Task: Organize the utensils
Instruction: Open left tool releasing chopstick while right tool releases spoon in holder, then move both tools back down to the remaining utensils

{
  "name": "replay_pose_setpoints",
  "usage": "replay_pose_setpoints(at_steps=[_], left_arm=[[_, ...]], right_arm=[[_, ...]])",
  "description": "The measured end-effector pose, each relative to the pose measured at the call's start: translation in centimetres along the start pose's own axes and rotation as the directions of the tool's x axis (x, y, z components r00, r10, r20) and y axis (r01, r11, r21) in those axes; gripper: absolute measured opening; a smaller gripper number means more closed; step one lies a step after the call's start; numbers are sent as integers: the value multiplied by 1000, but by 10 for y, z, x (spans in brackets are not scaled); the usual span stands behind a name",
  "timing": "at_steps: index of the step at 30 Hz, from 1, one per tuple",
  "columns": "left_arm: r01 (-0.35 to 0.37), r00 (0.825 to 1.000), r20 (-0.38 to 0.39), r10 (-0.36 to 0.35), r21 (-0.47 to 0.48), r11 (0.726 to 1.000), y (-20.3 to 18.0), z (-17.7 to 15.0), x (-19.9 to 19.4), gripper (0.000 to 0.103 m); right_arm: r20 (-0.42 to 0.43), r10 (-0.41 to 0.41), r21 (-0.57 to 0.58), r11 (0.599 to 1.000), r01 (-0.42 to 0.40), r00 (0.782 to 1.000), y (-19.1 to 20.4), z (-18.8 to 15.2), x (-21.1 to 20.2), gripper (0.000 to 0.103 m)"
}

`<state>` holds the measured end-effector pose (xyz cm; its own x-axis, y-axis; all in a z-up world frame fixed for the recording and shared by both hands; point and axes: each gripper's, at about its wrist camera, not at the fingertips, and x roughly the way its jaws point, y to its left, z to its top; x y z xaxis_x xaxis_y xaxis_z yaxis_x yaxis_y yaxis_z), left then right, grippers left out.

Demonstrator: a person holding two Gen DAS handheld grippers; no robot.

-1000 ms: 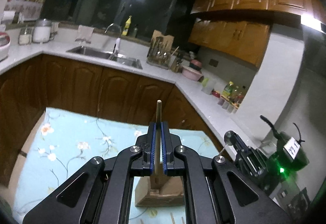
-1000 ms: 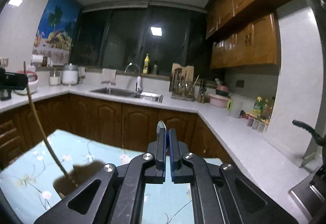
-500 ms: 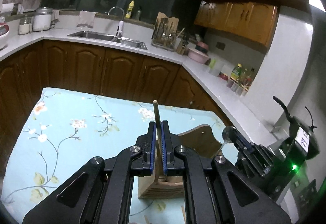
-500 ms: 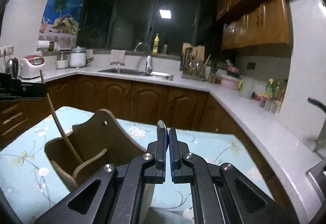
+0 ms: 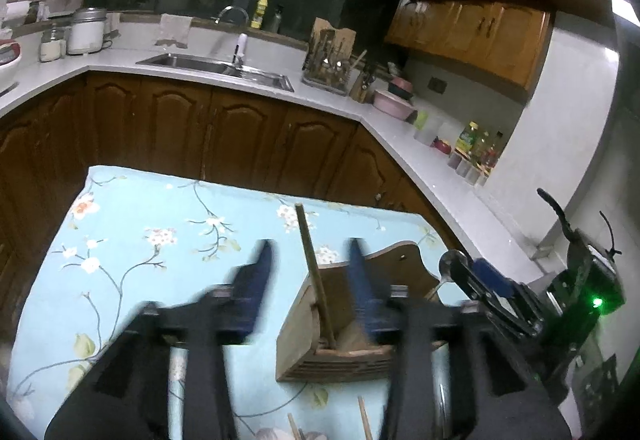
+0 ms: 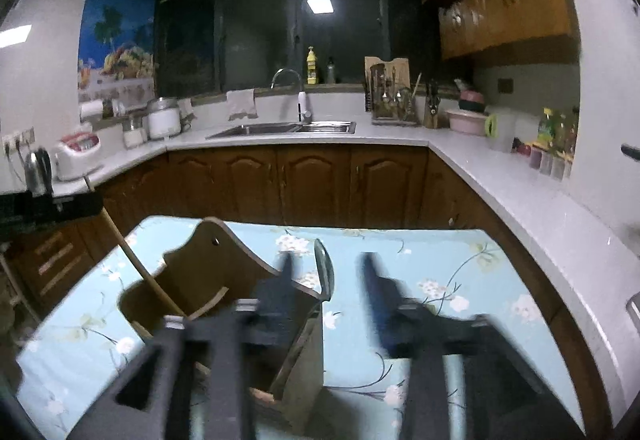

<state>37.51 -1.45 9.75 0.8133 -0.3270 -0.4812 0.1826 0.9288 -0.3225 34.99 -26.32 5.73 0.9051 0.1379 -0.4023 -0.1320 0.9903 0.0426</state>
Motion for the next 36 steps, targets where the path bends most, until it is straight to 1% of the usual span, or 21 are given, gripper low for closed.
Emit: replay_pose_setpoints(at_steps=[1, 2, 3, 4, 5, 6, 7, 8, 9, 10, 15, 17, 19, 22, 24, 27, 30, 33, 36], left_arm=[[0, 1000, 7, 0, -2, 1000, 1, -1, -3, 49], [0, 1000, 6, 0, -10, 1000, 3, -1, -7, 55], [3, 1000, 3, -3, -25, 1000, 5, -2, -12, 68], [7, 1000, 7, -7, -43, 999, 8, -3, -17, 74], [10, 1000, 17, -9, -61, 998, 11, -5, -24, 85], [8, 1000, 31, -5, -82, 997, 15, -7, -33, 95], [-1, 999, 45, 5, -99, 995, 19, -9, -41, 100], [-18, 998, 63, 25, -119, 993, 23, -13, -52, 103], [-26, 996, 76, 36, -133, 991, 27, -16, -59, 103], [-24, 996, 83, 36, -146, 989, 31, -22, -69, 103], [-56, 996, 64, 67, -161, 985, 37, -49, -95, 103], [-68, 995, 60, 79, -162, 984, 37, -60, -104, 103], [-80, 995, 45, 89, -167, 983, 36, -75, -112, 103], [-75, 997, 11, 78, -179, 981, 36, -101, -124, 103], [-74, 997, -30, 70, -173, 982, 35, -120, -129, 103], [-84, 995, -69, 73, -161, 983, 31, -141, -133, 103], [-80, 992, -107, 63, -169, 982, 28, -161, -136, 103], [-79, 989, -139, 55, -175, 981, 28, -174, -135, 103], [-86, 985, -160, 59, -169, 982, 28, -184, -135, 103]], right_arm=[[8, 10, 16, 1000, -10, 1000, -3, 1, -5, 56], [14, 16, 31, 999, -17, 1000, -5, 3, -11, 58], [12, 23, 47, 999, -23, 1000, -8, 4, -16, 64], [8, 29, 59, 998, -30, 1000, -11, 4, -19, 74], [0, 44, 86, 995, -44, 999, -16, 5, -24, 80], [-2, 58, 116, 992, -57, 998, -23, 6, -32, 89], [1, 64, 133, 989, -64, 998, -26, 6, -37, 95], [10, 70, 161, 984, -71, 997, -33, 4, -48, 98], [18, 71, 185, 980, -73, 997, -38, 1, -58, 101], [22, 72, 198, 977, -75, 997, -41, -1, -66, 102], [15, 50, 251, 967, -52, 999, -57, -23, -110, 102], [6, 44, 260, 965, -44, 999, -61, -38, -129, 102], [-8, 38, 269, 963, -34, 999, -63, -50, -144, 102], [-15, 21, 282, 959, -16, 1000, -67, -69, -170, 102], [-12, 15, 291, 957, -11, 1000, -67, -82, -186, 102], [-33, 13, 307, 952, -2, 999, -68, -97, -200, 102], [-69, 36, 342, 940, -10, 997, -72, -114, -206, 102], [-111, 61, 367, 930, -17, 992, -74, -132, -208, 102], [-143, 65, 371, 929, -7, 988, -71, -143, -208, 102]])
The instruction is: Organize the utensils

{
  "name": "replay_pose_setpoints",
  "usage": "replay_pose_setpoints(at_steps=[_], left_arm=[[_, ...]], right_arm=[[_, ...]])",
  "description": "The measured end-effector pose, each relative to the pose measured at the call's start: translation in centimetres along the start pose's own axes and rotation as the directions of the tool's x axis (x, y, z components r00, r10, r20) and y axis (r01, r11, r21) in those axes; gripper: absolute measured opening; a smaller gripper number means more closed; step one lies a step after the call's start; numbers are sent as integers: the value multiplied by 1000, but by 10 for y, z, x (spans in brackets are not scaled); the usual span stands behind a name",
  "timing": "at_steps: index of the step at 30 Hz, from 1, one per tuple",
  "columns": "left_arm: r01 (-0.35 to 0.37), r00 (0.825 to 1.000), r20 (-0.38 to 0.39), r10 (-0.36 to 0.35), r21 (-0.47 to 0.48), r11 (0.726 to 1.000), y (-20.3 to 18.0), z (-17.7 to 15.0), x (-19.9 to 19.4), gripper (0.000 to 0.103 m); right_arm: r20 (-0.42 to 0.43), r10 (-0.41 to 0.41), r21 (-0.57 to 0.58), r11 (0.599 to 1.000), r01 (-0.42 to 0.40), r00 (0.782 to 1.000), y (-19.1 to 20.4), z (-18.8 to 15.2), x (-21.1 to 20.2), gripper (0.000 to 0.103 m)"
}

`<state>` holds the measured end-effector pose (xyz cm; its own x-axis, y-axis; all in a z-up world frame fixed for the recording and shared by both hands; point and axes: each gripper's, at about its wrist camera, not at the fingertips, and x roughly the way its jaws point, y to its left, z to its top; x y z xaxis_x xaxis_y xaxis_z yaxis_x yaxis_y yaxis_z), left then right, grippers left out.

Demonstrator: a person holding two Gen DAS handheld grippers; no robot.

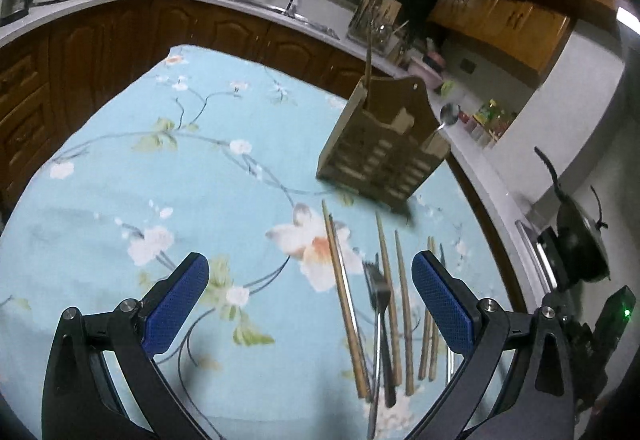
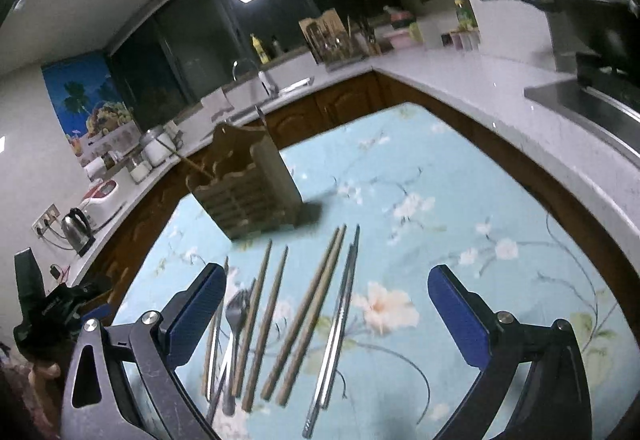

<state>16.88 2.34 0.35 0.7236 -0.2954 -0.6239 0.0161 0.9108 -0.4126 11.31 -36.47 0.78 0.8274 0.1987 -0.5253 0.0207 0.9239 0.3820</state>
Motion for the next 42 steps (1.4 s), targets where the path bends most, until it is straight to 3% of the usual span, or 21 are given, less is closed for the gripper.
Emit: replay_pose_setpoints(at_steps=[16, 19, 21, 27, 29, 33, 38, 42], left_arm=[[-42, 997, -68, 45, 51, 998, -6, 3, 27, 103], [-54, 994, -96, 61, 74, 996, -10, 7, 39, 96], [-44, 991, -120, 54, 82, 996, -12, 9, 49, 86], [-32, 984, -171, 49, 102, 994, -21, 13, 76, 69], [-31, 979, -195, 55, 124, 992, -26, 13, 87, 60], [-43, 966, -245, 82, 158, 986, -35, 13, 111, 40], [-56, 957, -269, 104, 179, 982, -39, 18, 132, 35], [-54, 950, -294, 104, 171, 984, -37, 22, 147, 29]], right_arm=[[-65, -49, -30, 998, 47, 997, 0, 2, 28, 101], [-79, -54, -31, 998, 51, 995, -2, 4, 36, 101], [-90, -49, -23, 999, 47, 995, -4, 6, 43, 100], [-137, -58, -14, 998, 57, 989, -8, 10, 68, 65], [-157, -63, -16, 998, 61, 986, -9, 12, 78, 49], [-207, -81, -24, 997, 78, 975, -13, 14, 103, 39], [-251, -113, -56, 993, 102, 961, -14, 17, 129, 28], [-282, -126, -69, 991, 111, 951, -16, 19, 149, 25]])
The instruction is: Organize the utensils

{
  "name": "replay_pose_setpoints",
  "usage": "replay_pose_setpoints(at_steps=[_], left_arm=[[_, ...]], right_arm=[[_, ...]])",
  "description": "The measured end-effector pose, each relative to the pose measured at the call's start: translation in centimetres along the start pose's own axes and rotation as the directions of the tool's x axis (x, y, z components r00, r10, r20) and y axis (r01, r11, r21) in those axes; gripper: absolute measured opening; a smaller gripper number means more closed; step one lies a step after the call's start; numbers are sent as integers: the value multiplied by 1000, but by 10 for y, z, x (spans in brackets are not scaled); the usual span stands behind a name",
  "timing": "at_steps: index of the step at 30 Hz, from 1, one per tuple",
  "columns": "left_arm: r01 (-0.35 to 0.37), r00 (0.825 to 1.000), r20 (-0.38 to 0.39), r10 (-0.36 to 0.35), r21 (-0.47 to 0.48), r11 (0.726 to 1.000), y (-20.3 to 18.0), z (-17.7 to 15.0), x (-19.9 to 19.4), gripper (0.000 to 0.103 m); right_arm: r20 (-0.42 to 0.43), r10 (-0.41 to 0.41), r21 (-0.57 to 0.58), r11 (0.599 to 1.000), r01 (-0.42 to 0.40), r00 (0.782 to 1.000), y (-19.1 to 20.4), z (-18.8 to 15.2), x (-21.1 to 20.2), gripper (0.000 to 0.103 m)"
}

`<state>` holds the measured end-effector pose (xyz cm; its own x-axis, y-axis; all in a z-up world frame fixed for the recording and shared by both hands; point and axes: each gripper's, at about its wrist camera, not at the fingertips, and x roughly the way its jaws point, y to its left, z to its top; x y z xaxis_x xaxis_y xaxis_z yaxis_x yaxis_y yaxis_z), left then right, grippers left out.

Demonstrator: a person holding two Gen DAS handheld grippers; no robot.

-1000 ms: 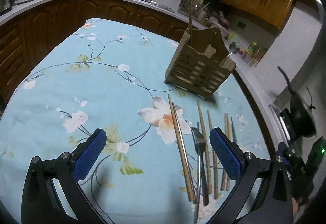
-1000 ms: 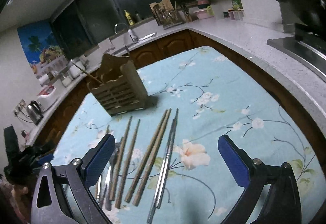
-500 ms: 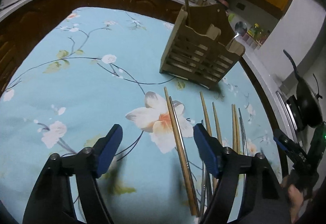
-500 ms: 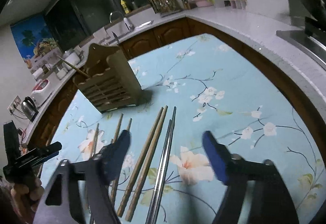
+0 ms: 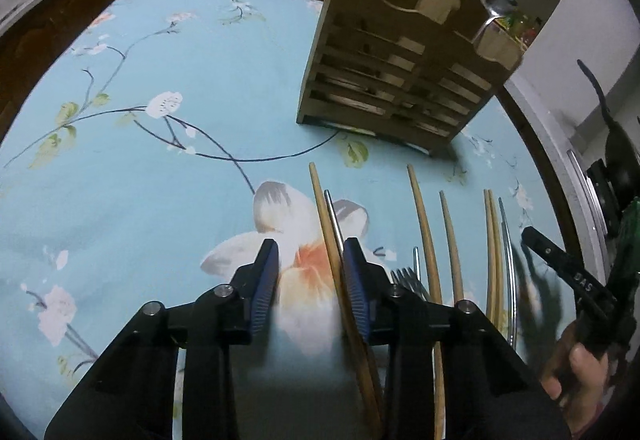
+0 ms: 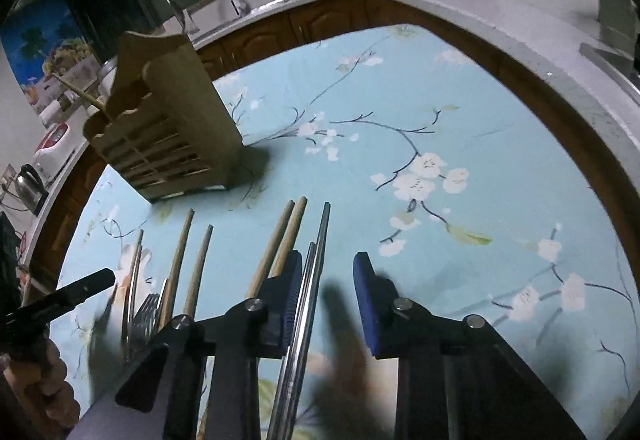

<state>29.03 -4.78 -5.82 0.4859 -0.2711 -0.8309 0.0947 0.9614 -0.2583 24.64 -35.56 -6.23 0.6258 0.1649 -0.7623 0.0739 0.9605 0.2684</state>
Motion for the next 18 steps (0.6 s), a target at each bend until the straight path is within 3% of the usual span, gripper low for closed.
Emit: replay_pose_setpoints(at_steps=[12, 18], left_arm=[[6, 999, -34, -6, 7, 1000, 3, 32, 30, 15], [-27, 999, -19, 29, 82, 996, -7, 35, 35, 12]], right_arm=[[-40, -49, -38, 998, 48, 998, 3, 18, 31, 16], [-36, -80, -86, 993, 76, 996, 8, 20, 35, 16]])
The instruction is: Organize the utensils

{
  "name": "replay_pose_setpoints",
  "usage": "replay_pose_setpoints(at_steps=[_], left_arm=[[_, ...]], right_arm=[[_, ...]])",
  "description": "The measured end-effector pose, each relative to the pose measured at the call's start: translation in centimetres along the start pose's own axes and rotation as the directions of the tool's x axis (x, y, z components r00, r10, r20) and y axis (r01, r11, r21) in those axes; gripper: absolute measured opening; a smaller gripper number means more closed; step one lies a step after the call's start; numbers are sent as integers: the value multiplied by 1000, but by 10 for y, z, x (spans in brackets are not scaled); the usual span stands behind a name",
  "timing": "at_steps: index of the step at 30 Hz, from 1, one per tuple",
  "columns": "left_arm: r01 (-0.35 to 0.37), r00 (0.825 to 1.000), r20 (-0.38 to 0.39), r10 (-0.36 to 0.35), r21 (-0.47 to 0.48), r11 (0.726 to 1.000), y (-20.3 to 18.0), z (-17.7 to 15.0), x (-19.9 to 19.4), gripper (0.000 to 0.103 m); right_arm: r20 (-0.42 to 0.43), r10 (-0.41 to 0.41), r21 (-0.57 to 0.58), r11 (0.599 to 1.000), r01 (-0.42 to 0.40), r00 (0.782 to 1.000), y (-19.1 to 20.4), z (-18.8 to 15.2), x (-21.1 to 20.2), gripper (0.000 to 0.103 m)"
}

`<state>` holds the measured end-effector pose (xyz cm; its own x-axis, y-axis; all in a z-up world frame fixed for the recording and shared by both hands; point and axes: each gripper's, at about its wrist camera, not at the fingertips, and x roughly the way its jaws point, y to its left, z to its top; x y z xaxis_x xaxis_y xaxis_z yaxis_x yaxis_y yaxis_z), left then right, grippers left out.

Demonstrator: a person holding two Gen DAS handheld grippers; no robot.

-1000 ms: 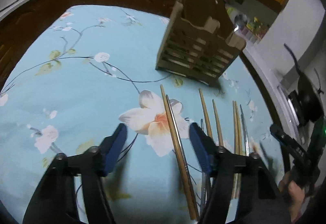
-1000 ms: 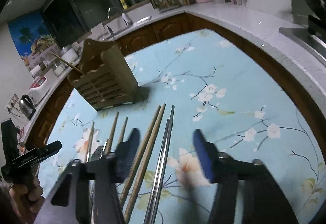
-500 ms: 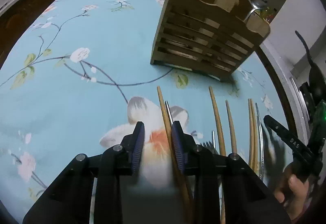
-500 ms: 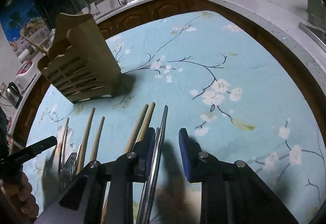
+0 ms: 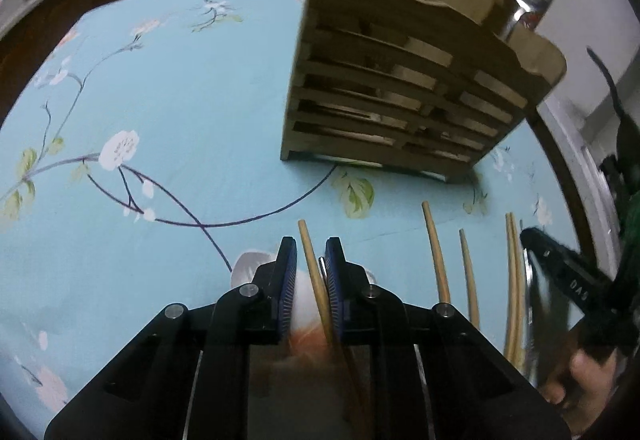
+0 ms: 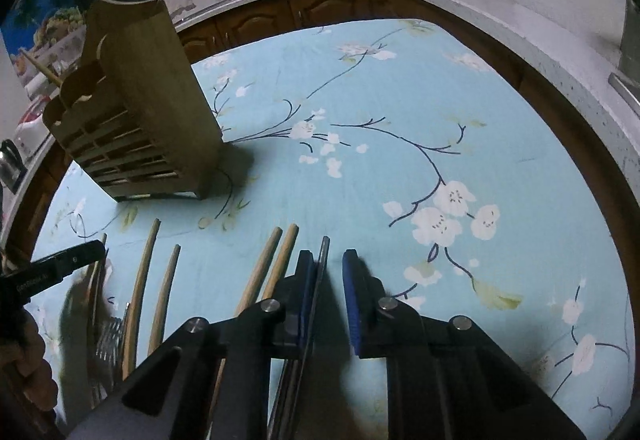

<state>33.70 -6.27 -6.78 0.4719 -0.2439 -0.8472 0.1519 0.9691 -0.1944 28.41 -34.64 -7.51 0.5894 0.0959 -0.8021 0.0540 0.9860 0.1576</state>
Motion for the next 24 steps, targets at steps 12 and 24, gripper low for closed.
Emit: replay_pose_setpoints(at_steps=[12, 24], left_arm=[[-10, 1000, -7, 11, 89, 996, -3, 0, 0, 6], [14, 998, 57, -16, 39, 999, 8, -6, -32, 4]], right_arm=[[15, -40, -32, 999, 40, 999, 6, -1, 2, 7], [56, 43, 54, 997, -46, 998, -5, 0, -25, 4]])
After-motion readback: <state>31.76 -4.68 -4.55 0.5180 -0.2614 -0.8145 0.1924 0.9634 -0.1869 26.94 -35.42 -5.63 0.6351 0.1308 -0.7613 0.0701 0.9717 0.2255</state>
